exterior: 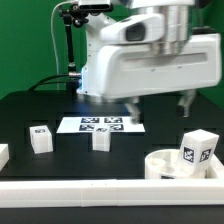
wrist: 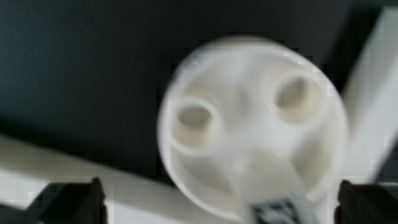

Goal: Assemble stool

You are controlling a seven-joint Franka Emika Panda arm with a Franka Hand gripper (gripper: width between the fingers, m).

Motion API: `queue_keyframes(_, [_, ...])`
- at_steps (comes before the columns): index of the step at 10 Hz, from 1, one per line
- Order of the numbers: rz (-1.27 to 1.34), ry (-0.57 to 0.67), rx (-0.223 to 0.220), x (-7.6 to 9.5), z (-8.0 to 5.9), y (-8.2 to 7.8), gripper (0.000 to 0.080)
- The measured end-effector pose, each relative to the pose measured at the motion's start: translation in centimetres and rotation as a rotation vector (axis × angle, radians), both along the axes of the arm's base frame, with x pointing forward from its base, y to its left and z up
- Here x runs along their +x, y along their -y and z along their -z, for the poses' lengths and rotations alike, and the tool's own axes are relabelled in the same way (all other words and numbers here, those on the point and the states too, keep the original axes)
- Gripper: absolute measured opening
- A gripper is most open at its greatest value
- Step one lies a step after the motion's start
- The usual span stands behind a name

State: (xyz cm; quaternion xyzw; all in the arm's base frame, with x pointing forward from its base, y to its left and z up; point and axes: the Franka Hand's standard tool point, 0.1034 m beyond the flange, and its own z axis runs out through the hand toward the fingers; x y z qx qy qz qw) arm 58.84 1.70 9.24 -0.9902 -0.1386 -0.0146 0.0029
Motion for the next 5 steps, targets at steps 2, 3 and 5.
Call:
queue_keyframes(2, [0.064,-0.005,-0.006,-1.6,1.3,4.5,0.0649])
queue_keyframes(3, [0.091,-0.027,-0.006,-2.1,1.7,5.9,0.0649])
queue_keyframes(5, [0.087,-0.023,-0.002,-1.9,1.5,4.9,0.0649])
